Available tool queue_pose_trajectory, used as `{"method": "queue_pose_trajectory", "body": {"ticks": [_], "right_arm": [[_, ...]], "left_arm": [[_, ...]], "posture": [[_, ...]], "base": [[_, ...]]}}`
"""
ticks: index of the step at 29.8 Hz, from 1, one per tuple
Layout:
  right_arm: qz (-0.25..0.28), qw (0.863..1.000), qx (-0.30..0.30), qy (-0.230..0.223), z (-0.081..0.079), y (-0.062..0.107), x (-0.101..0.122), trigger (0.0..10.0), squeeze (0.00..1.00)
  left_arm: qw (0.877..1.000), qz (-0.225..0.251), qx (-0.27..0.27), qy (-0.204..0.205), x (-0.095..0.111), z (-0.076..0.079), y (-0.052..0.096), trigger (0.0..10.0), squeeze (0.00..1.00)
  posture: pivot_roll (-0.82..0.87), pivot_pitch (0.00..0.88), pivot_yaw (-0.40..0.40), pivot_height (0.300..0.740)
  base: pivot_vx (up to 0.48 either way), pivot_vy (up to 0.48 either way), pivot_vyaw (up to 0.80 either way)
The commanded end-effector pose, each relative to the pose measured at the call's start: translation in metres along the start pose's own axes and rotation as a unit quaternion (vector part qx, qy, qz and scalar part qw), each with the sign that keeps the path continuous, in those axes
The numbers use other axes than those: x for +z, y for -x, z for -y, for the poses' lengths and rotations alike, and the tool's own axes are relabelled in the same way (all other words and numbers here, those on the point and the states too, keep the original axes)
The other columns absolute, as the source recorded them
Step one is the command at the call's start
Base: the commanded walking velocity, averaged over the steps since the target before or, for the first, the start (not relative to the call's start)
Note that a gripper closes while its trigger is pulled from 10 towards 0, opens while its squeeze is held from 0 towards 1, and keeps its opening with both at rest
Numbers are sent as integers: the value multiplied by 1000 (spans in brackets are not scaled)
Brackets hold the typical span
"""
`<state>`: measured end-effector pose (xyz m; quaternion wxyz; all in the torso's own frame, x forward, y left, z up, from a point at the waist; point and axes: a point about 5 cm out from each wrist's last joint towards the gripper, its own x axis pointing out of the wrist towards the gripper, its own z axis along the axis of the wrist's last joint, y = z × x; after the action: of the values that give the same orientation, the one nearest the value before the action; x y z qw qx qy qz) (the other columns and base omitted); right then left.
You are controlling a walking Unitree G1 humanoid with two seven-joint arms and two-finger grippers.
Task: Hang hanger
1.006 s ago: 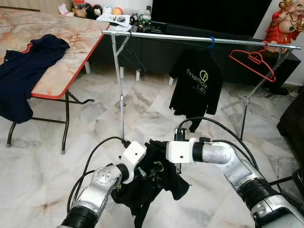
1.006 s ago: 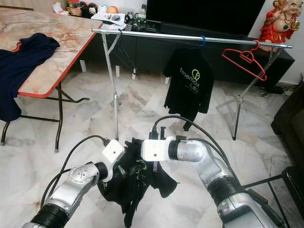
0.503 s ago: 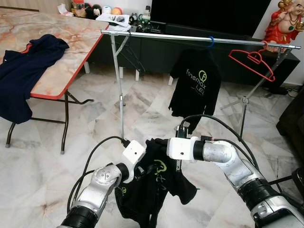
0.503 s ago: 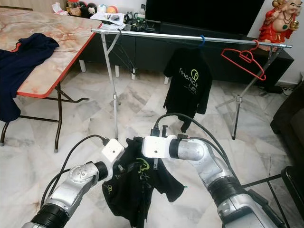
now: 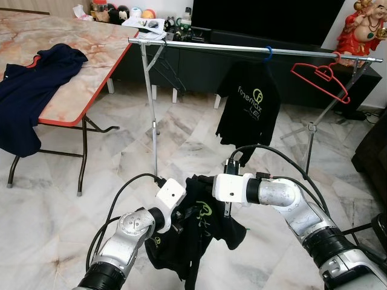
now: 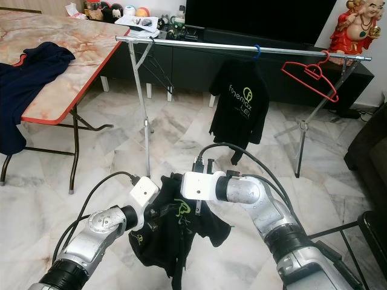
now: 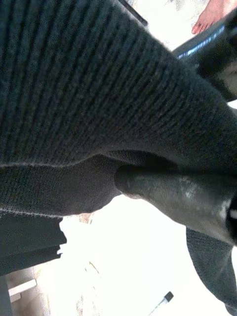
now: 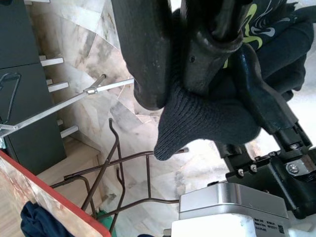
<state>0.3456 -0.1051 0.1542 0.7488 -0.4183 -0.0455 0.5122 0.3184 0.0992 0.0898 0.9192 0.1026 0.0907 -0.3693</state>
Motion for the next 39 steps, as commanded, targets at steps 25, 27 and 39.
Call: {"method": "queue_pose_trajectory", "body": {"ticks": [25,27,39], "right_arm": [[-9,1000,-3,-8,2,10,-5,10000,0],[-9,1000,-2,-9,2,10,-5,10000,0],[-15,999,40,-27,-8,11,-10,10000,1000]], "left_arm": [[1000,6,-10,9,0,2,1,0,0],[1000,6,-10,8,0,2,1,0,0],[1000,5,-16,8,-1,4,2,0,0]], "posture": [[29,86,-116,740],[30,81,-114,740],[29,67,-107,740]], "base": [[0,0,0],[0,0,0],[0,0,0]]}}
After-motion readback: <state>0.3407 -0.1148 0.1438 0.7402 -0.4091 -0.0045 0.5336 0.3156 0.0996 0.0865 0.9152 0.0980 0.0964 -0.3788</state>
